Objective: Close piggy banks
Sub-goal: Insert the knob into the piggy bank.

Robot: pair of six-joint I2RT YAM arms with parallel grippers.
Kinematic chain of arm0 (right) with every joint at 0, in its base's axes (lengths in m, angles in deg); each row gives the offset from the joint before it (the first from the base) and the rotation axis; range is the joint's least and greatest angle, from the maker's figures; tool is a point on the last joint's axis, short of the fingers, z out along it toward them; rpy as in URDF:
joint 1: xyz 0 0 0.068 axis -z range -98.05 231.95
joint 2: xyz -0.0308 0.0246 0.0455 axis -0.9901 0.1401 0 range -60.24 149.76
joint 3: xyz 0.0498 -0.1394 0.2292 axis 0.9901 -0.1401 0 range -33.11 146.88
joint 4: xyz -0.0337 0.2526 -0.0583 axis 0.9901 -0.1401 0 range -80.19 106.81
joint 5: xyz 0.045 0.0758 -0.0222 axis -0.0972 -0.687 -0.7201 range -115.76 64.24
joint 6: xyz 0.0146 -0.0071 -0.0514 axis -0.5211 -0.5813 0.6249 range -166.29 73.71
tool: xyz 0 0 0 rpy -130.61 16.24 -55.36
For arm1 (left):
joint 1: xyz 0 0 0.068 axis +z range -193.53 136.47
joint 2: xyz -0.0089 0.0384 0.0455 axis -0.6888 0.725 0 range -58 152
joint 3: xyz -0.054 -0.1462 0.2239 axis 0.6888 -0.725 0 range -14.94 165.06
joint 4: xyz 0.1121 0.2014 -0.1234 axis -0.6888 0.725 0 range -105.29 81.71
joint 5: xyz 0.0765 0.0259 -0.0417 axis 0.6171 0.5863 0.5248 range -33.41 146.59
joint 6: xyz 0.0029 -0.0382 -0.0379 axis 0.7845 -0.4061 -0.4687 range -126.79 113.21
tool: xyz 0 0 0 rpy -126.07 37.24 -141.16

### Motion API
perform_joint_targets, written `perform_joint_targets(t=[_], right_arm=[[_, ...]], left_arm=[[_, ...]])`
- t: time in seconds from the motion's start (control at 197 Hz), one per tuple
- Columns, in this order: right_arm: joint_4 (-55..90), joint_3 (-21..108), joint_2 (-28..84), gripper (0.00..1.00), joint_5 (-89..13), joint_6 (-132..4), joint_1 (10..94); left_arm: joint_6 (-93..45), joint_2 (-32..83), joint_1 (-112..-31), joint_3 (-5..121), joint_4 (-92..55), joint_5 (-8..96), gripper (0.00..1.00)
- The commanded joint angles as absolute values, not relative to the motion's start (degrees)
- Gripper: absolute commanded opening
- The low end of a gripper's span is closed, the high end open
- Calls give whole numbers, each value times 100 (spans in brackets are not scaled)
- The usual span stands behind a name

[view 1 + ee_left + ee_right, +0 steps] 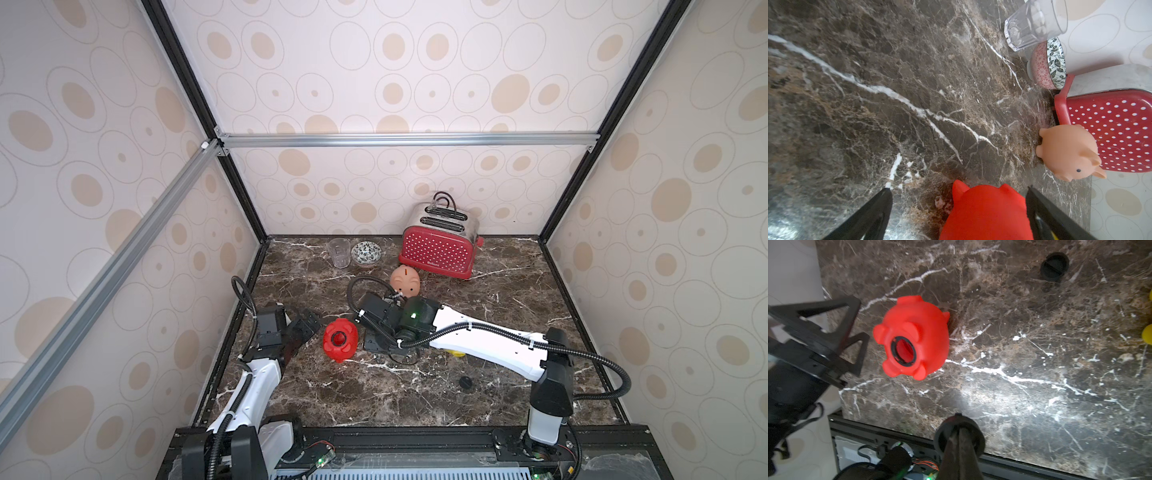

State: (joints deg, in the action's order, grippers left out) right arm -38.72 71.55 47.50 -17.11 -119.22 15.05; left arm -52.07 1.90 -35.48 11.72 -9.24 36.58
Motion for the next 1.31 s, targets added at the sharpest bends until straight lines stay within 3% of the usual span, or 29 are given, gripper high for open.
perform_joint_targets(t=[0.0,0.36,0.755,1.307], right_arm=[[-4324,7685,5247,0,-1720,-12795,1445],[-4972,10199,6908,0,-1718,-13108,1388],[-4602,10403,7326,0,-1652,-13148,1375],[-4586,10927,7953,0,-1509,-13060,1385]], left_arm=[[-5298,199,-3510,1137,-1229,3759,99],[-5389,155,-3510,943,-1501,3706,99],[-5509,933,-3510,968,-1852,3427,99],[-5421,1073,-3510,845,-1933,3383,99]])
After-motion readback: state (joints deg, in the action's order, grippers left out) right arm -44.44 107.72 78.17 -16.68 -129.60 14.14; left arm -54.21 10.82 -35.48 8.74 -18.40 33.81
